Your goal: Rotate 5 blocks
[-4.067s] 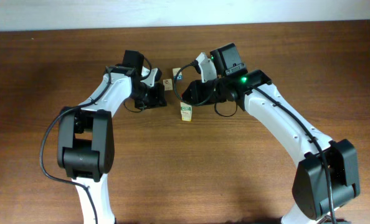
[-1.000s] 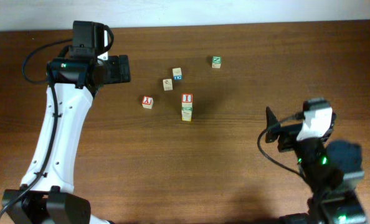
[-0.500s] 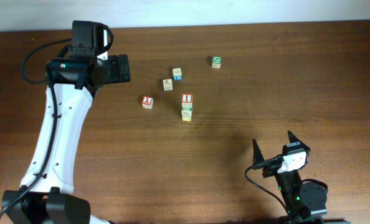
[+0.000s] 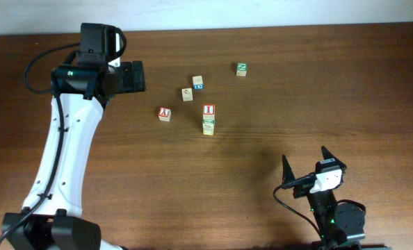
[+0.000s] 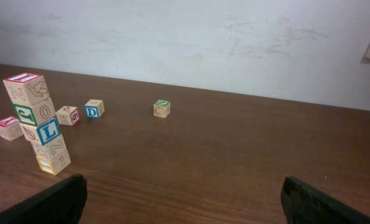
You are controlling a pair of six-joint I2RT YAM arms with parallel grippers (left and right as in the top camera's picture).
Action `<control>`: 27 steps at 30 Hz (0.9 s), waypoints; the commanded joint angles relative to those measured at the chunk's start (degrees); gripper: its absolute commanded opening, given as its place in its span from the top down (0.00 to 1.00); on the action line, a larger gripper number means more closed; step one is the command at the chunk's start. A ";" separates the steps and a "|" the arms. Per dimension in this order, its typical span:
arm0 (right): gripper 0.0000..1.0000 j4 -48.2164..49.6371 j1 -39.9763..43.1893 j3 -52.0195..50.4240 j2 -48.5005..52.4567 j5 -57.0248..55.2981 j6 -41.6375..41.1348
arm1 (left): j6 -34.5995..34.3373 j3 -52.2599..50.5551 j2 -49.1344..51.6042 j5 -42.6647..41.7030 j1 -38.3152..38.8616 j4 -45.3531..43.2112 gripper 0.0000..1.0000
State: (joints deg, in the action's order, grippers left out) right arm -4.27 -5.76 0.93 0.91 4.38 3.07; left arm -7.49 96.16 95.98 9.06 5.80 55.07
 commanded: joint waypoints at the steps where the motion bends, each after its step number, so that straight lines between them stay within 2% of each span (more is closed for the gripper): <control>1: 0.01 0.09 0.26 -0.61 -0.72 -0.50 -0.07 | 0.31 0.63 -0.81 0.42 -0.33 -0.07 0.01; 12: 0.01 0.09 0.26 -0.61 -0.72 -0.50 -0.09 | 0.72 -0.55 -3.43 0.94 -0.31 0.09 0.01; 15: 0.01 0.09 0.26 -0.61 -0.72 -0.50 -0.07 | 1.60 -5.77 -6.88 -0.96 -0.24 -5.09 0.01; 18: 0.01 0.09 0.26 -0.61 -0.72 -0.50 -0.09 | 9.51 -14.78 -12.70 -6.88 -0.24 -14.82 0.01; 20: 0.01 0.09 0.26 -0.61 -0.72 -0.50 -0.07 | 12.37 -20.85 -16.90 -7.87 -0.24 -20.33 0.01; 24: 0.01 0.09 0.26 -0.61 -0.72 -0.50 -0.07 | 12.33 -36.28 -27.32 -7.89 -1.25 -32.63 0.01; 25: 0.01 0.09 0.26 -0.61 -0.72 -0.50 -0.09 | 12.35 -45.92 -33.88 -7.87 -1.99 -38.75 0.01; 27: 0.01 0.09 0.26 -0.61 -0.72 -0.50 -0.07 | 12.37 -53.86 -40.11 -7.87 -2.69 -43.12 0.01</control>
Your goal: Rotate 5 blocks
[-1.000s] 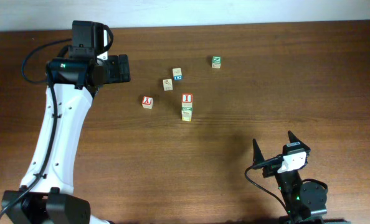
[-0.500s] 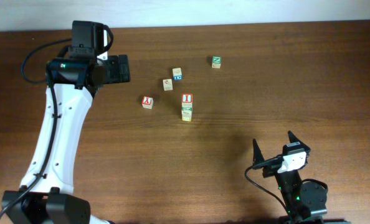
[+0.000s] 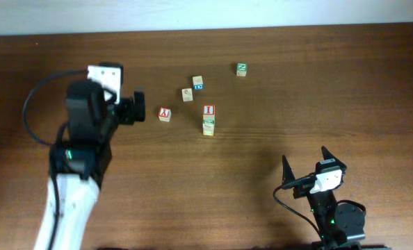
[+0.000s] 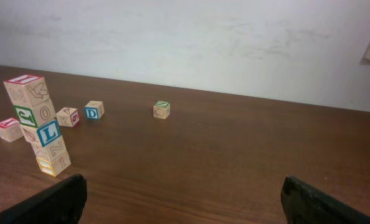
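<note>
Several wooden letter blocks lie on the brown table (image 3: 318,90). A leaning stack (image 3: 208,119) with a red-topped block stands mid-table, also in the right wrist view as the stack (image 4: 38,124). Loose blocks: red Y block (image 3: 165,114), a tan block (image 3: 187,94), blue D block (image 3: 198,82), green block (image 3: 241,69). My left gripper (image 3: 142,105) hovers just left of the red Y block, apparently open and empty. My right gripper (image 3: 305,167) rests open near the front edge, its fingers (image 4: 54,202) spread wide.
The white wall (image 4: 185,43) runs along the table's far edge. In the right wrist view the loose blocks sit behind the stack: red block (image 4: 7,129), D block (image 4: 94,109), green block (image 4: 162,109). The left arm's cable (image 3: 36,104) loops at the left.
My left arm has come forward and lower, with its gripper moved from the far left of the table to just left of the red Y block. The blocks and the right arm have not moved.
</note>
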You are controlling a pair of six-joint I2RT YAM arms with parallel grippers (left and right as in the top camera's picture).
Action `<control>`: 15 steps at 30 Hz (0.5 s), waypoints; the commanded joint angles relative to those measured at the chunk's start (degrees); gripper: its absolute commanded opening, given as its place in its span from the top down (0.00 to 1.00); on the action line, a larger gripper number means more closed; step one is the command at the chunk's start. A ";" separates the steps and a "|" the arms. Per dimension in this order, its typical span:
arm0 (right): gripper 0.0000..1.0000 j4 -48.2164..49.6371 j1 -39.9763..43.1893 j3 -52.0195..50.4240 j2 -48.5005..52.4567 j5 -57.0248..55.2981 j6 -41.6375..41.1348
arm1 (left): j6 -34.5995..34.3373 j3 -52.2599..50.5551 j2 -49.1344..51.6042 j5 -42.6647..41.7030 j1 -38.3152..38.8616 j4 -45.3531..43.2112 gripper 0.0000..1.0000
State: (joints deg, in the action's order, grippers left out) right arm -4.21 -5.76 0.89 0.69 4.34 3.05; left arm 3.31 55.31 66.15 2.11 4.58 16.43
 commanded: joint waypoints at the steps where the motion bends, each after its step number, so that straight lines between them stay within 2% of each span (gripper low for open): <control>1: 0.01 0.02 0.26 -0.57 -0.50 -0.46 -0.04 | 1.60 -16.83 -13.22 -0.92 -1.90 -6.62 0.01; 4: 0.01 0.02 0.26 -0.57 -0.50 -0.46 -0.07 | 5.46 -29.07 -25.75 -1.55 -3.45 -11.82 0.01; 8: 0.01 0.02 0.26 -0.57 -0.50 -0.46 -0.04 | 9.05 -39.71 -39.91 -3.08 -5.20 -16.48 0.01; 15: 0.01 0.02 0.26 -0.57 -0.50 -0.46 -0.07 | 16.04 -50.07 -56.39 -4.07 -6.14 -16.83 0.01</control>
State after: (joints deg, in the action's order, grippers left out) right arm -4.21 -5.76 0.84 0.56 4.32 3.07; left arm 13.87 8.82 14.85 -0.78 -1.21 -0.27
